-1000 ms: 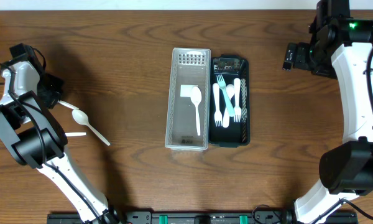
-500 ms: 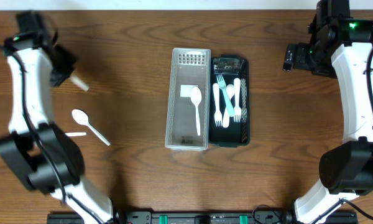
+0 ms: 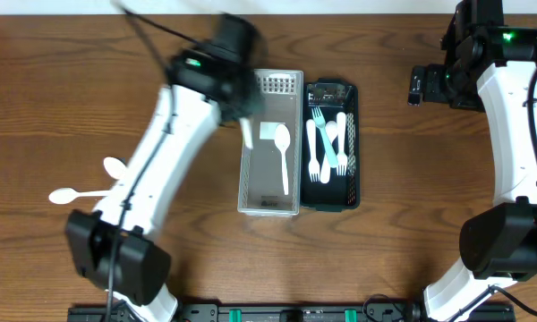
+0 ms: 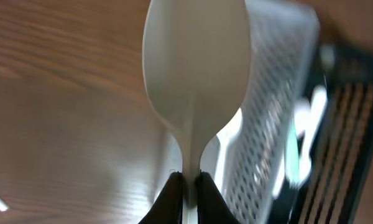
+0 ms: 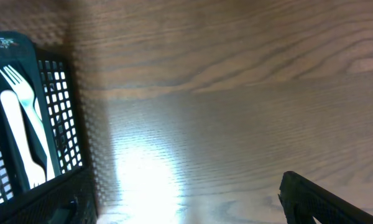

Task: Pack container
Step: 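Carry the spoon into the white basket beside the first spoon, then open left gripper and move to the third white spoon, then lower left gripper and grasp the third white spoon, then carry the spoon into the white basket, then open left gripper and move to the last white spoon, then lower left gripper and grasp the last white spoon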

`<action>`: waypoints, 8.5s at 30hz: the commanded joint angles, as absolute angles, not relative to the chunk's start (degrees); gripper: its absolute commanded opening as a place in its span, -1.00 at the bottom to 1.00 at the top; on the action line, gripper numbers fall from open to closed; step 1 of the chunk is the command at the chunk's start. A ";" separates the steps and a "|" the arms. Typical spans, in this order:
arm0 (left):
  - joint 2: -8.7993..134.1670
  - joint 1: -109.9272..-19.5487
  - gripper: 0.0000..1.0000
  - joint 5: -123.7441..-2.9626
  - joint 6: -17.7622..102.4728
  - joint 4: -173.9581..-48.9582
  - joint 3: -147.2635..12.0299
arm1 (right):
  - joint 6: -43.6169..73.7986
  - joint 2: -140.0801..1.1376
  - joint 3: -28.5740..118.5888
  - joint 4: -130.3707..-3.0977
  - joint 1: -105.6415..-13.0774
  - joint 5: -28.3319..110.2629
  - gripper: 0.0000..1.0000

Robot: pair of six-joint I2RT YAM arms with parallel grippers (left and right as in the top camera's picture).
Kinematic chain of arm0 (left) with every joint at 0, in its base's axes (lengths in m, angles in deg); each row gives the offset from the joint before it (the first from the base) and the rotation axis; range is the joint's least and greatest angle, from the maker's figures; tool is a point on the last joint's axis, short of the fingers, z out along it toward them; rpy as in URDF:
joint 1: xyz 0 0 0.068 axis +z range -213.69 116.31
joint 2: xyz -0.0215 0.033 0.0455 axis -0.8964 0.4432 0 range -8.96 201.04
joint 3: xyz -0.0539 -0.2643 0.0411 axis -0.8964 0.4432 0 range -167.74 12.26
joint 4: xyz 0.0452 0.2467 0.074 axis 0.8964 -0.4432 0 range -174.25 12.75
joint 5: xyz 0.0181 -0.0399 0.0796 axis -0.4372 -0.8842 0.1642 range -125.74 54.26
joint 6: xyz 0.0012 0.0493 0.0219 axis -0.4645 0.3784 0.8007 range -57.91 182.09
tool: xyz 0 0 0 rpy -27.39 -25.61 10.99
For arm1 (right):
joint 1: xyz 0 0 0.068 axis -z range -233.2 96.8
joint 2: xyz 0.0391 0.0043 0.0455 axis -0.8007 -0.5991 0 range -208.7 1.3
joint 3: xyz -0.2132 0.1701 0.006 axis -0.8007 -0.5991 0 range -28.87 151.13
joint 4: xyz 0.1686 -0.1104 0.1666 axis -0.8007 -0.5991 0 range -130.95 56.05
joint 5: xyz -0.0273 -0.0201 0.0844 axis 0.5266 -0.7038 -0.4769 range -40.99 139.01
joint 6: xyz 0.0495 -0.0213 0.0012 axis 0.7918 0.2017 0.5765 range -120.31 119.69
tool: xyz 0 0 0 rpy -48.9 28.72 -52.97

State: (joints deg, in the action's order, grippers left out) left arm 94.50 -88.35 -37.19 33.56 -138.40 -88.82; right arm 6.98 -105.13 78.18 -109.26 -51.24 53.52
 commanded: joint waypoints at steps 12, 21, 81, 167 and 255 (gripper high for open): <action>107.06 -95.85 -0.53 -36.62 36.42 -138.48 -85.58 | 6.52 -105.46 77.93 -109.61 -49.34 53.00 0.99; 99.59 -95.22 0.85 -32.27 38.91 -138.79 -87.86 | 6.48 -105.46 77.93 -109.58 -46.32 53.02 0.99; 102.54 -26.52 0.96 -34.90 6.13 -117.22 -56.62 | 7.40 -105.46 77.93 -111.73 -42.72 53.06 0.99; 74.08 -87.85 -0.89 -43.20 39.00 -111.18 -58.17 | 5.39 -105.46 77.93 -110.42 -42.61 53.48 0.98; 107.55 -41.54 0.97 -37.65 37.12 -128.19 -62.04 | 4.69 -105.46 77.93 -110.00 -41.91 52.67 0.99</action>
State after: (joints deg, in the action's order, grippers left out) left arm 106.02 -41.45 -41.47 37.86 -127.25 -62.46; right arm 5.47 -105.13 78.15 -109.96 -42.39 52.43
